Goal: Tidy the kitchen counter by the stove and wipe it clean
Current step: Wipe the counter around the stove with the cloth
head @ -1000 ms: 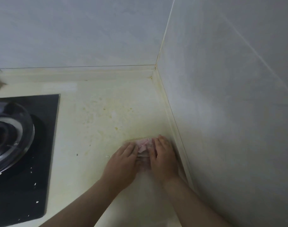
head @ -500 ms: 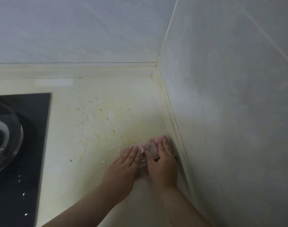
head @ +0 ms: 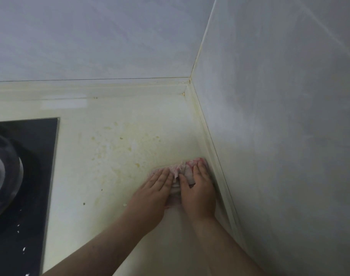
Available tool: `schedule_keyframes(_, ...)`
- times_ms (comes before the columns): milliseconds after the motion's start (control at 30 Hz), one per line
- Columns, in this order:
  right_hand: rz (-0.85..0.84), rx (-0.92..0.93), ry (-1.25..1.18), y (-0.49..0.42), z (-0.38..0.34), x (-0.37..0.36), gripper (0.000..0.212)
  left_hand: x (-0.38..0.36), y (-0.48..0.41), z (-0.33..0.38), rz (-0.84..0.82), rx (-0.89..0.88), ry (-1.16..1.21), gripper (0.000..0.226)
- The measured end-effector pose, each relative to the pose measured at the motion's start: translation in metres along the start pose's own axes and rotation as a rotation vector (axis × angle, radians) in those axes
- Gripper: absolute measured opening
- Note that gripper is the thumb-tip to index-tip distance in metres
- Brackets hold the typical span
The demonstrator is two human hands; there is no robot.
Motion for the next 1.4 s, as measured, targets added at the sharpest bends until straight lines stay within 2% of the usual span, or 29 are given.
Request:
schedule_keyframes(167, -0.003, 0.019, -0.01, -0.018, -0.007, -0.002, 0.065, 0.008, -0.01, -0.012, 0.017, 0.002, 0.03, 0.067)
schedule_keyframes(367, 0.009, 0.031, -0.012, -0.032, -0.013, -0.004, 0.065, 0.016, -0.003, -0.022, 0.083, -0.234, 0.018, 0.048)
schedule_keyframes(667, -0.022, 0.054, -0.012, -0.057, -0.024, -0.011, 0.063, 0.024, -0.031, -0.031, 0.086, -0.144, -0.136, 0.053)
schedule_keyframes(1133, -0.035, 0.086, -0.029, -0.096, -0.041, -0.018, 0.063, 0.039, -0.076, -0.071, 0.109, -0.13, -0.124, 0.054)
schedule_keyframes(1400, -0.031, 0.111, -0.036, -0.125, -0.056, -0.023, 0.059, 0.045, -0.104, -0.091, 0.04, -0.103, -0.103, 0.055)
Point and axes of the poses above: each hand's wrist, its own y-axis away from the middle knuckle, its own x-axis out of the back of the hand, z = x × y, the point moved 6 cm from there along -y, towards the middle knuckle, and after that the axes turned 1 degree about x, right-handed, at the moved point
